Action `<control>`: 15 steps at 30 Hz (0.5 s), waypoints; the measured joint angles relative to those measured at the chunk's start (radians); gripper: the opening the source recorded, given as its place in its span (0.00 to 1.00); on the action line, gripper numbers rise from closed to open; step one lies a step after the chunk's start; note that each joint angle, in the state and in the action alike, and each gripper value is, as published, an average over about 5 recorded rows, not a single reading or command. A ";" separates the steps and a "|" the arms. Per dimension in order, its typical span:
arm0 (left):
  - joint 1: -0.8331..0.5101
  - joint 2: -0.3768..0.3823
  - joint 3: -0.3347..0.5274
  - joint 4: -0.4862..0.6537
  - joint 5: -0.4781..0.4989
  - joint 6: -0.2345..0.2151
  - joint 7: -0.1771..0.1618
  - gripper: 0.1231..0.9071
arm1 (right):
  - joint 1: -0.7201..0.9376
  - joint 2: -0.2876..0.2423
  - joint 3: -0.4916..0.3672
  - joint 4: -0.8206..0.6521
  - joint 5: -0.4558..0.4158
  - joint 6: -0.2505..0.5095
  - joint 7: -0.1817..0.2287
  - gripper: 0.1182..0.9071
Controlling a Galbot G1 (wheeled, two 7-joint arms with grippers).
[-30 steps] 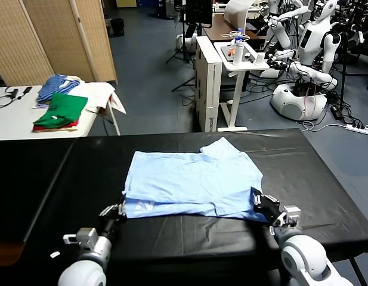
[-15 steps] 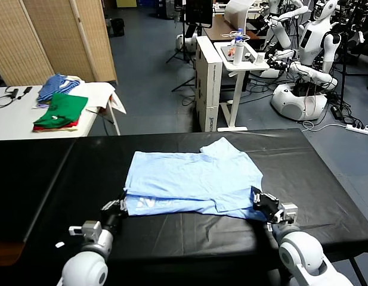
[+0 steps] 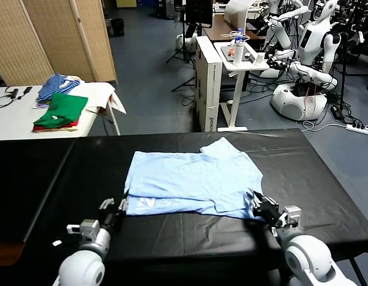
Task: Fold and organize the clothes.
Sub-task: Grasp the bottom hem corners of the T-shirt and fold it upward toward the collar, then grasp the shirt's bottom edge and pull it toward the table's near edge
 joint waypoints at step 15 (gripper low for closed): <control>0.087 -0.009 0.004 -0.014 -0.005 0.005 0.003 1.00 | -0.084 0.004 0.028 0.016 -0.008 0.008 -0.008 0.91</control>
